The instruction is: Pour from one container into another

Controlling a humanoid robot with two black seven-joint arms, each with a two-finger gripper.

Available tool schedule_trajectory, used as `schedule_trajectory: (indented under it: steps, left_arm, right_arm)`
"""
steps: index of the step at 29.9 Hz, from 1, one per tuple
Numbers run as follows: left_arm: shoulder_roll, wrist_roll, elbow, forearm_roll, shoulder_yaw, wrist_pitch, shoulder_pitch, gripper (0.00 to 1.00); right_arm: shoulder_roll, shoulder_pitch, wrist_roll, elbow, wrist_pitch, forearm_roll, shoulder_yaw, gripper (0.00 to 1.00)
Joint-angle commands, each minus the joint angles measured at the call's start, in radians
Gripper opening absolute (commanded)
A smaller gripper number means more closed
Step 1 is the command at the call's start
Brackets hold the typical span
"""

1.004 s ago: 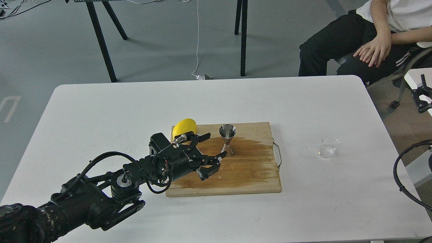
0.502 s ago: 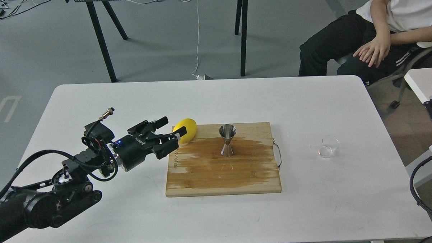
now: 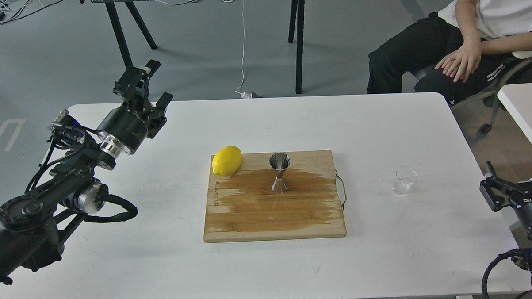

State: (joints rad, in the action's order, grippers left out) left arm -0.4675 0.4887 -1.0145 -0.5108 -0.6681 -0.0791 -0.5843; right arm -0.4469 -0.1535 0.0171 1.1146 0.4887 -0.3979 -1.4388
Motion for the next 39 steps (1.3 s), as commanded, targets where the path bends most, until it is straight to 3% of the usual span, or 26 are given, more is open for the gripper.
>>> schedule_trajectory:
  steps: [1,4,10,13,15,18,20,29,39]
  left_arm:
    - [0.023,0.000,0.054,0.220,-0.048,-0.118,-0.005,1.00]
    - [0.024,0.000,0.085,0.378,-0.051,-0.231,-0.005,1.00]
    - [0.035,0.000,0.152,0.531,-0.054,-0.246,-0.006,1.00]
    - [0.035,-0.005,0.152,0.590,-0.054,-0.248,-0.006,1.00]
    - [0.036,-0.005,0.152,0.606,-0.056,-0.249,-0.008,1.00]
    - [0.038,0.000,0.151,0.606,-0.054,-0.243,-0.009,1.00]
    - [0.038,0.000,0.151,0.606,-0.054,-0.238,-0.009,1.00]
    - [0.040,0.000,0.151,0.601,-0.051,-0.237,-0.011,1.00]
    - [0.035,0.000,0.155,0.597,-0.045,-0.237,-0.028,1.00]
  right_arm:
    - [0.008,-0.041,0.000,0.085,0.000,-0.006,0.040,1.00]
    - [0.013,-0.046,0.000,0.138,-0.037,-0.025,0.099,1.00]
    - [0.155,-0.044,0.009,0.145,-0.123,-0.026,0.124,1.00]
    - [0.169,-0.046,0.006,0.143,-0.124,-0.022,0.143,1.00]
    - [0.166,-0.046,-0.011,0.137,-0.117,-0.015,0.144,1.00]
    - [0.168,-0.029,-0.092,0.108,-0.131,-0.016,0.144,1.00]
    - [0.171,-0.021,-0.117,0.065,-0.133,-0.018,0.127,1.00]
    - [0.214,0.110,-0.112,-0.134,-0.182,-0.016,0.139,1.00]
    - [0.261,0.210,-0.101,-0.212,-0.240,-0.015,0.150,0.95]
